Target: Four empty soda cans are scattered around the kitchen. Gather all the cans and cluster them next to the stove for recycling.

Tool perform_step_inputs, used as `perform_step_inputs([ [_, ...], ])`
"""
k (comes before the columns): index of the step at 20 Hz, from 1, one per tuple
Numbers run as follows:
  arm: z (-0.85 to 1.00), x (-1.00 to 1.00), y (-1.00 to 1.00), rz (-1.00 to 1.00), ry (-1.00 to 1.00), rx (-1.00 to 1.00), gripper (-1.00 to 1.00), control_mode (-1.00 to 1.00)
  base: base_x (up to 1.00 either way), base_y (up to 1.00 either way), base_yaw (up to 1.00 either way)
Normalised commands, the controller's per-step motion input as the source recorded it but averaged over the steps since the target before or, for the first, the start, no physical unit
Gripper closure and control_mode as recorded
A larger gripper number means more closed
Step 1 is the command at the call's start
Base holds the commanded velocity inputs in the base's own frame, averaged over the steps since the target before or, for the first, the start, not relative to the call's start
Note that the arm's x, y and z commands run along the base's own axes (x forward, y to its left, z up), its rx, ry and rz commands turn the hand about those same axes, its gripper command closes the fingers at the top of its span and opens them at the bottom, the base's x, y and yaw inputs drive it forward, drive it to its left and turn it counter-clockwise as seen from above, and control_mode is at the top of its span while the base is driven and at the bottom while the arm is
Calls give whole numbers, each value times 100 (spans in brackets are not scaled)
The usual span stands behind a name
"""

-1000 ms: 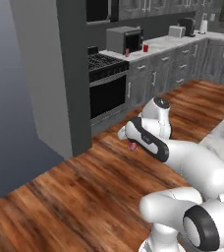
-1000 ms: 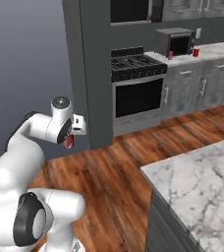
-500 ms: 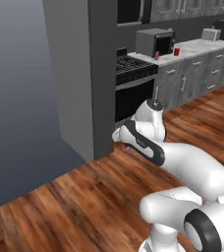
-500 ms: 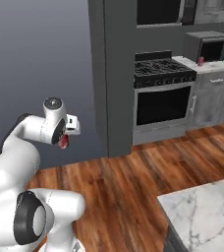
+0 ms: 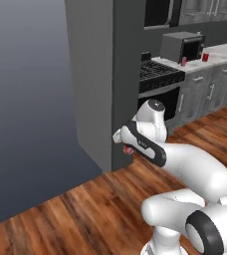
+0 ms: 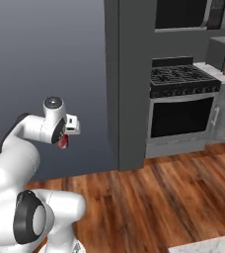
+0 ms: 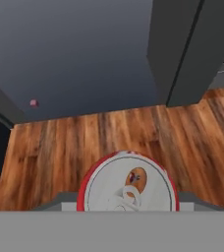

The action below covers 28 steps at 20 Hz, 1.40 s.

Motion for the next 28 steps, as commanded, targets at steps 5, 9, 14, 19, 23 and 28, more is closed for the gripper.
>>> perform_step_inputs([
  [5,0,0,0,0,0,0,100,100,72,-16,15],
  [9,0,0,0,0,0,0,100,100,67,-24,11],
  [14,0,0,0,0,0,0,100,100,22,-45,-12],
  [19,0,0,0,0,0,0,100,100,16,-31,-43],
  [23,0,0,0,0,0,0,100,100,24,-23,-45],
  [28,0,0,0,0,0,0,100,100,25,-16,-49],
])
